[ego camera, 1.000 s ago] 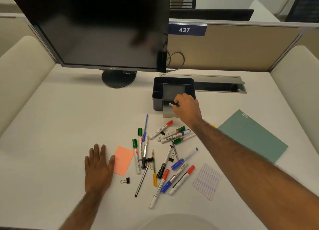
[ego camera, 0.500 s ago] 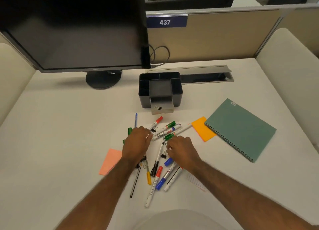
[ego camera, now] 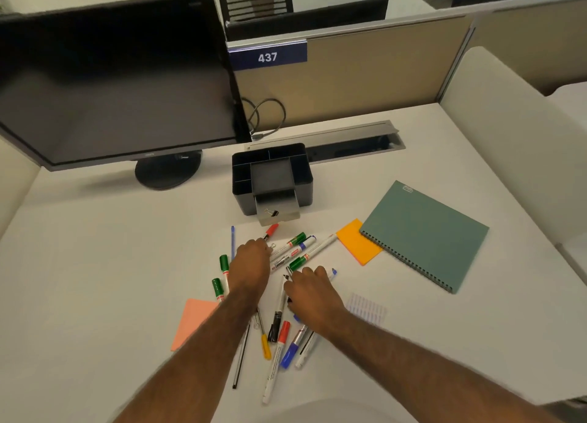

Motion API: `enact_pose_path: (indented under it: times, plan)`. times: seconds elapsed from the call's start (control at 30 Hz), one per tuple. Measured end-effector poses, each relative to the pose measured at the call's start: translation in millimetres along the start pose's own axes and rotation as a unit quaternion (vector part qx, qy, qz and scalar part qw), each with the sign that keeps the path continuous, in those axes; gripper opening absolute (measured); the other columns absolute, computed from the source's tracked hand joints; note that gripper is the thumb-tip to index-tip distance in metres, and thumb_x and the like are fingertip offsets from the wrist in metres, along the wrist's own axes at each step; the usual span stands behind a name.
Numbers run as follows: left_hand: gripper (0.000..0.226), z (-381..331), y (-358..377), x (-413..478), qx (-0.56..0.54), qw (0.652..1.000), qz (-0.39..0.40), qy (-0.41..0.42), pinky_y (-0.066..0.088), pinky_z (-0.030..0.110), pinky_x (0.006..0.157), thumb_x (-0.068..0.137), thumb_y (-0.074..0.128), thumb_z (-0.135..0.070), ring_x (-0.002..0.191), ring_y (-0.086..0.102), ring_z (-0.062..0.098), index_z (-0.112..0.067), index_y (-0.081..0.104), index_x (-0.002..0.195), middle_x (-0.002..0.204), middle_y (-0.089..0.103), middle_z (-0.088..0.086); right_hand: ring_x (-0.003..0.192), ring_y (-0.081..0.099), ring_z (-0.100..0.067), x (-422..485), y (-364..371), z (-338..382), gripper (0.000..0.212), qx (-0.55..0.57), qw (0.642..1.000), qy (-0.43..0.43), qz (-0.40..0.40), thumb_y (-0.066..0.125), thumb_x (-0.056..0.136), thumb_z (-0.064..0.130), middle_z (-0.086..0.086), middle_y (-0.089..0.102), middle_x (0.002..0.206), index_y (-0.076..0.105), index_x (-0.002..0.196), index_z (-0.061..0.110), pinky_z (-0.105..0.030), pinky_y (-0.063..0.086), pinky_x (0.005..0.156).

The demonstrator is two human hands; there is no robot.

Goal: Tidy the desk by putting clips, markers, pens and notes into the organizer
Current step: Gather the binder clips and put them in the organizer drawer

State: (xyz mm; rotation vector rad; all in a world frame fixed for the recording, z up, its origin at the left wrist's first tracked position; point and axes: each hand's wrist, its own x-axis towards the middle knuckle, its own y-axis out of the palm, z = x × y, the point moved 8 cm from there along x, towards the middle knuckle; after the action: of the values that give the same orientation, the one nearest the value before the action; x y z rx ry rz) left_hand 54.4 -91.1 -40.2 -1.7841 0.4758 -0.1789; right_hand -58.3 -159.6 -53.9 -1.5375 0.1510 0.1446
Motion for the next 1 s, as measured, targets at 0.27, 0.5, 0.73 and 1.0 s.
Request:
enact_pose_path:
  times: [0.27,0.5,0.73,1.0]
  plan:
    - [0.021,2,10,13,-0.021,0.999,0.043,-0.025,0.054,0.029,0.066,0.094,0.061,-0.031,0.081,0.065,0.016,-0.016,0.061,0.109,0.099,0.068,0.005,0.113,0.052,-0.028,-6,5,0,0.051,-0.015,0.999,-0.006,0.032,0.079,0.079,0.025,-0.014,0.057,0.127,0.057,0.123,0.014,-0.047,0.039,0.096]
    - [0.016,5,14,16,-0.046,0.997,0.046,-0.035,0.052,0.030,0.067,0.094,0.062,-0.025,0.078,0.062,0.016,-0.012,0.065,0.103,0.098,0.067,0.007,0.109,0.053,-0.028,-11,1,0,0.043,0.000,1.000,-0.011,0.019,0.077,0.081,0.022,-0.014,0.059,0.121,0.058,0.118,0.011,-0.045,0.040,0.093]
    - [0.022,1,-1,14,-0.024,0.998,0.059,-0.023,0.052,0.028,0.069,0.095,0.058,-0.020,0.091,0.066,0.022,-0.008,0.063,0.112,0.106,0.065,0.009,0.104,0.054,-0.028,-12,-1,6,0.042,0.012,0.999,-0.037,0.001,0.077,0.076,0.015,-0.015,0.061,0.115,0.060,0.114,0.010,-0.044,0.043,0.087]
    - [0.013,-22,-80,43,-0.117,0.992,-0.039,0.005,0.047,0.030,0.071,0.093,0.061,-0.018,0.081,0.061,0.017,-0.013,0.064,0.105,0.095,0.066,0.003,0.107,0.052,-0.029,-13,2,7,0.041,0.023,0.999,-0.030,0.003,0.072,0.081,0.013,-0.016,0.057,0.120,0.055,0.118,0.010,-0.046,0.042,0.091]
